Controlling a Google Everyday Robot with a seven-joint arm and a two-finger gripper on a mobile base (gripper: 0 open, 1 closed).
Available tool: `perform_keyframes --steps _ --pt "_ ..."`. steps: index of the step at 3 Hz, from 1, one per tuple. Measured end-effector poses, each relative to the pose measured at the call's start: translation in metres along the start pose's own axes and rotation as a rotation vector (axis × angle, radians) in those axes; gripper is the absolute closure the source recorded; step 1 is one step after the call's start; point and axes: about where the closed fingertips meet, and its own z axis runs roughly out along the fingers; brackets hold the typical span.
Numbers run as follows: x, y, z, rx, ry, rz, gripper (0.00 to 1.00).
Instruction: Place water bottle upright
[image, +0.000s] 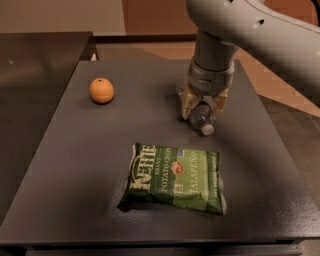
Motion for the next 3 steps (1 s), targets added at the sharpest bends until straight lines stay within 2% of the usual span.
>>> perform_keyframes --steps 1,2,3 --pt "0.003 -0.009 -0.013 0.042 0.007 0.066 0.88" --pt "0.004 -0.032 -0.041 0.116 0.013 0.170 1.00" --pt "0.000 -0.065 -0.073 0.178 0.005 0.300 1.00"
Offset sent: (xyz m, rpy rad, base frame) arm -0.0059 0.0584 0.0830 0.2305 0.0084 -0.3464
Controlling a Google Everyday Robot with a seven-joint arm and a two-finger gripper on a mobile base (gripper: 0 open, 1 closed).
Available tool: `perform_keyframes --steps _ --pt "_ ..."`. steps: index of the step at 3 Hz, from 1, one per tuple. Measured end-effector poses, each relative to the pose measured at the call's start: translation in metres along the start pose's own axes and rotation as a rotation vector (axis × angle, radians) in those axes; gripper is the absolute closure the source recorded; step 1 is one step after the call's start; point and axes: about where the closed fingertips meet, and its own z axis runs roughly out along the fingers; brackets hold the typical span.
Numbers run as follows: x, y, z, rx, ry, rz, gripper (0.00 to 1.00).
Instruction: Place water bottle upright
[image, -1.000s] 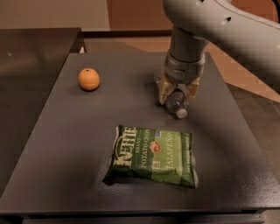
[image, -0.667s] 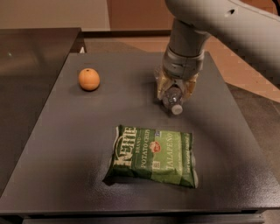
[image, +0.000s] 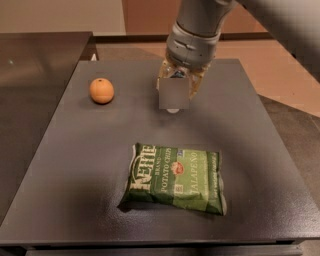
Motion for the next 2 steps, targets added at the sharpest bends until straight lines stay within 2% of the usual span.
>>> perform_keyframes --steps 1,2 --pt "-0.014 -0.028 -0.021 0.047 -0.026 0.139 1.00" --pt "-0.023 -0.047 -0.035 0.097 -0.084 0.315 1.00"
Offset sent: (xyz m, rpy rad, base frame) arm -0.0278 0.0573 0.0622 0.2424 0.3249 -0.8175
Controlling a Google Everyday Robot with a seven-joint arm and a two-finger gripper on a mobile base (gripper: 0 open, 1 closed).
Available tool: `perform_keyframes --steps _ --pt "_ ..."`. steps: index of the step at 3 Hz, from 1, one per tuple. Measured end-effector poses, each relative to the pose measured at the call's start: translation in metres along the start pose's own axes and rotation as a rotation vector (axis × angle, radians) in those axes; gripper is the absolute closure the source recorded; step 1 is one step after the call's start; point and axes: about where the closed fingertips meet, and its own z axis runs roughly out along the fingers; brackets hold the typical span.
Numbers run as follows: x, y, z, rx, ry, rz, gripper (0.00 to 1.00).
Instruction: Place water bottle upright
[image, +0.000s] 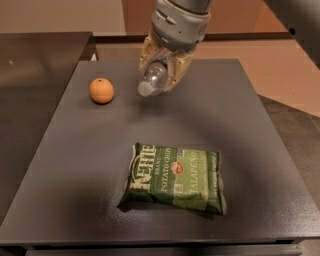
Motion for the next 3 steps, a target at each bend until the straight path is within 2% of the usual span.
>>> perform_keyframes --steps 2,3 --pt "-0.008 -0.012 -0.025 0.138 -0.172 0.420 1.00" --pt "-0.014 -0.015 -0.036 0.199 -0.302 0.643 1.00"
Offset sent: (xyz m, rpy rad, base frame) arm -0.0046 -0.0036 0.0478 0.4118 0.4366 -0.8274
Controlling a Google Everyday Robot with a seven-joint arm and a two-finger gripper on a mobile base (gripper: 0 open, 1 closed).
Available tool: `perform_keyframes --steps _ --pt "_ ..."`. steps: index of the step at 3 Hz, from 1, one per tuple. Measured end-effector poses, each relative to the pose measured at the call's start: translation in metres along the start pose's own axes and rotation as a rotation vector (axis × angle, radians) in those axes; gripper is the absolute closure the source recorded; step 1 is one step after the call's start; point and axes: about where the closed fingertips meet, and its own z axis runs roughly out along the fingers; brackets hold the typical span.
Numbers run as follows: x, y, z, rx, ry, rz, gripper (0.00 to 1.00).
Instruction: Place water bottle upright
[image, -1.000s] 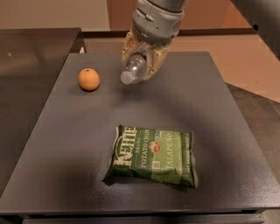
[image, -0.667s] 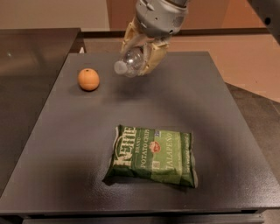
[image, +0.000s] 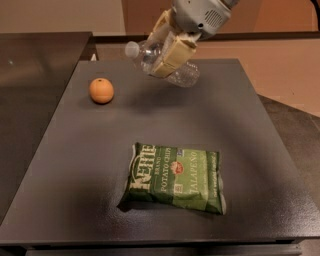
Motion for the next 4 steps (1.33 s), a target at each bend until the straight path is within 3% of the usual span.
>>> perform_keyframes --steps 1,2,4 --pt "-0.006 -0.004 -0.006 0.041 -0.149 0.211 1.00" --pt "-0.005 -0.012 -0.011 0.065 -0.295 0.328 1.00" --pt "0.021 -0.031 -0.029 0.137 -0.566 0.430 1.00"
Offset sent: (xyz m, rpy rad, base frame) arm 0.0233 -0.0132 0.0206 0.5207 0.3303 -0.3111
